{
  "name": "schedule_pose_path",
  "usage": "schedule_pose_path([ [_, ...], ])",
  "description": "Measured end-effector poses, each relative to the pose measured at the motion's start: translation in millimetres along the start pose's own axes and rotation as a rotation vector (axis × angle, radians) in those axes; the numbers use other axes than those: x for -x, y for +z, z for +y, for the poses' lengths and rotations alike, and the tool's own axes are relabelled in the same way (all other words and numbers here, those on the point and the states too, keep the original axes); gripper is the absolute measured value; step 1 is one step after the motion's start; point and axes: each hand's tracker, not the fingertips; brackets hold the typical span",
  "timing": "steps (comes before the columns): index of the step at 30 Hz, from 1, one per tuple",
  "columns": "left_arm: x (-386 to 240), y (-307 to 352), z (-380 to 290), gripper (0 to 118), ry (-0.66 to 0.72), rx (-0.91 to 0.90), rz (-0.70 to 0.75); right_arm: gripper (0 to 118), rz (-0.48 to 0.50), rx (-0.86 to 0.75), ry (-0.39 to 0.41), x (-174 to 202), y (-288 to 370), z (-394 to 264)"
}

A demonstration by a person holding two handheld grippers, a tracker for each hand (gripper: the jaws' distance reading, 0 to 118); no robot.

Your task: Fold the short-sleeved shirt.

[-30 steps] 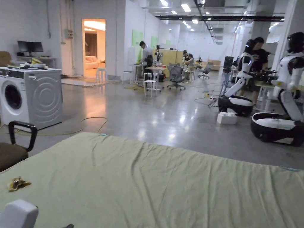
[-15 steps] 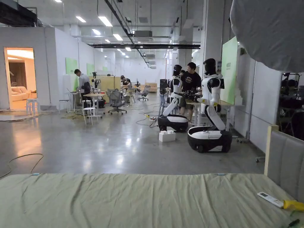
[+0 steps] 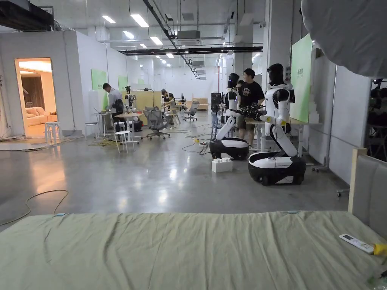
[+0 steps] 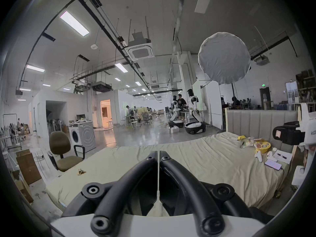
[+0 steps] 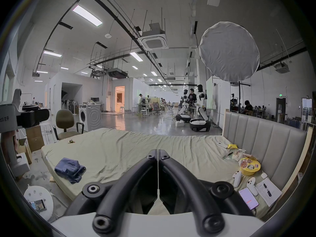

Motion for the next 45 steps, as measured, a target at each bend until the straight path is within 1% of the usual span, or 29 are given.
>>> schedule_pose_path([
  [3,-1,1,-2,1,-0.018,0.011,-0.036,1,-0.005,-0.011,-0.004,0,0,0],
  [4,-2,1,-2,1,-0.013,0.016,-0.041,1,0.000,0.000,-0.029,0,0,0],
  [6,-3,1,-3,1,0.013,0.033,-0.037,1,-0.008,-0.005,-0.037,0,0,1],
  [8,-2,2,-3,1,0.041,0.025,-0.043,1,-0.020,0.001,-0.061,-1,-2,2],
  [10,-1,2,-3,1,0.048,0.021,-0.054,1,-0.014,-0.019,-0.069,0,0,2],
  [11,-1,3,-2,1,0.045,0.019,-0.057,1,-0.007,-0.010,-0.089,-1,-1,1],
  [17,-1,6,1,1,0.032,0.017,-0.058,2,-0.009,0.007,-0.082,1,-1,-1],
  [18,-1,5,0,3,0.041,0.015,-0.058,6,-0.008,0.009,-0.081,2,-1,-1],
  [19,-1,5,0,8,0.050,0.009,-0.059,15,-0.007,0.009,-0.081,2,0,-1],
  [20,0,6,1,23,0.065,-0.001,-0.050,30,-0.003,0.010,-0.082,1,0,-1],
  [22,0,6,0,62,0.078,-0.008,-0.040,52,0.002,0.006,-0.089,1,1,0],
  [23,0,6,0,83,0.078,-0.013,-0.036,70,-0.003,0.002,-0.091,2,2,1],
  [24,0,7,0,94,0.076,-0.023,-0.035,83,-0.010,-0.004,-0.092,2,2,1],
  [25,1,8,0,101,0.075,-0.033,-0.038,95,-0.015,-0.006,-0.093,2,2,3],
  [26,1,8,0,107,0.077,-0.040,-0.038,104,-0.018,-0.007,-0.093,2,2,3],
  [27,1,9,0,112,0.080,-0.048,-0.038,106,-0.025,-0.009,-0.091,3,2,3],
  [28,2,10,0,116,0.083,-0.053,-0.041,108,-0.040,-0.014,-0.085,4,3,3],
  [29,2,10,0,118,0.085,-0.059,-0.046,112,-0.052,-0.020,-0.075,4,2,3],
  [30,1,10,1,118,0.085,-0.060,-0.046,117,-0.058,-0.015,-0.076,4,2,2],
  [31,1,10,1,118,0.083,-0.062,-0.046,118,-0.064,-0.013,-0.074,4,1,2],
  [32,0,11,2,118,0.077,-0.063,-0.044,118,-0.043,-0.010,-0.119,4,1,-1],
  [33,0,11,2,118,0.068,-0.066,-0.040,118,-0.064,-0.026,-0.065,5,1,1],
  [38,-2,11,2,118,0.062,-0.062,-0.036,118,-0.055,-0.015,-0.076,5,1,2],
  [45,-4,11,4,118,0.061,-0.064,-0.044,118,-0.062,-0.012,-0.066,6,2,3],
])
